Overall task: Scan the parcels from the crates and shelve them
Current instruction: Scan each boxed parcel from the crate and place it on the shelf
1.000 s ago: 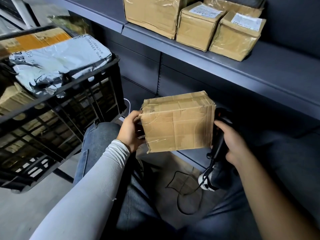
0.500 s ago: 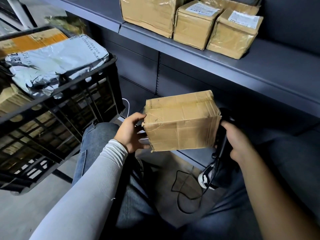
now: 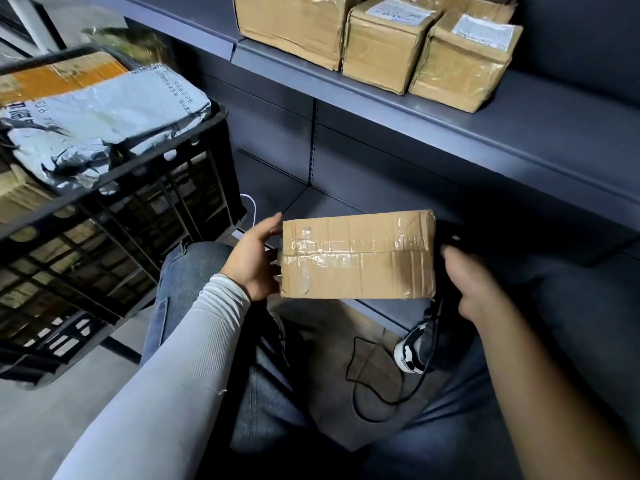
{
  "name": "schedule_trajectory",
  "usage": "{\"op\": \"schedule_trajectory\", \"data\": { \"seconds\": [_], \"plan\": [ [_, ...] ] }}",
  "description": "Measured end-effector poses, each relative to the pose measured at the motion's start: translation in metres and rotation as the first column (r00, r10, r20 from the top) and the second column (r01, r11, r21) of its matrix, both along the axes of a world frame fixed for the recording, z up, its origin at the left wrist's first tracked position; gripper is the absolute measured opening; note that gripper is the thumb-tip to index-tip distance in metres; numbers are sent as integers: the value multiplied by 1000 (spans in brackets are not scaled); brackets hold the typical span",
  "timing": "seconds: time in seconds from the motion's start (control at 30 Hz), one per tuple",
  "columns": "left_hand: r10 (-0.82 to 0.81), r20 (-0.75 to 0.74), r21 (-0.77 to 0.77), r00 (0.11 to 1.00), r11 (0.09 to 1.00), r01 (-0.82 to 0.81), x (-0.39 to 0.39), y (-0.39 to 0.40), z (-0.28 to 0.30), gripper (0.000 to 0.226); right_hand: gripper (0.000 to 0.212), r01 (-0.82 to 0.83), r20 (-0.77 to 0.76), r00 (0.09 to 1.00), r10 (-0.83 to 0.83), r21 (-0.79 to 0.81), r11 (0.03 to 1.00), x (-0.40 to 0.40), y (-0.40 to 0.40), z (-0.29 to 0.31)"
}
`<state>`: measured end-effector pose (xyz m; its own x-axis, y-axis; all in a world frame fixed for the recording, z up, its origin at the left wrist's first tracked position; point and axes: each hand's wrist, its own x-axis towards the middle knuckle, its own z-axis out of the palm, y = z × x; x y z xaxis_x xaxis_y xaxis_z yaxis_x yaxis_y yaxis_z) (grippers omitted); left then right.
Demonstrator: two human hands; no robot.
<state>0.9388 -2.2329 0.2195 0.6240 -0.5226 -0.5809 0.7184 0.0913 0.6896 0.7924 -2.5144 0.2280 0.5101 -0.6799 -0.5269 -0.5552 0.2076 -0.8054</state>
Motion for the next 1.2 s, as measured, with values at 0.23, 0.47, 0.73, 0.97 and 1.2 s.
{"op": "schedule_trajectory", "data": {
  "seconds": [0.23, 0.47, 0.73, 0.97, 1.2],
  "plan": [
    [79, 97, 10, 992, 997, -81, 4, 1, -9, 21, 60, 25, 42, 999, -27, 47, 999, 0, 1, 1],
    [77, 169, -127, 983, 990, -56, 7, 3, -8, 66, 62, -10, 78, 997, -1, 134, 991, -1, -1, -3],
    [1, 319, -169, 948, 984, 56, 3, -2, 2, 75, 108, -35, 165, 986, 3, 196, 980, 0, 3, 7],
    [105, 280, -83, 954, 993, -85, 5, -2, -10, 68, 91, -93, 174, 982, 75, 99, 991, -3, 6, 8],
    [31, 250, -62, 968, 998, -16, 7, -3, -13, 60, 64, -85, 190, 979, 70, 70, 994, -2, 10, 11]
  ]
}}
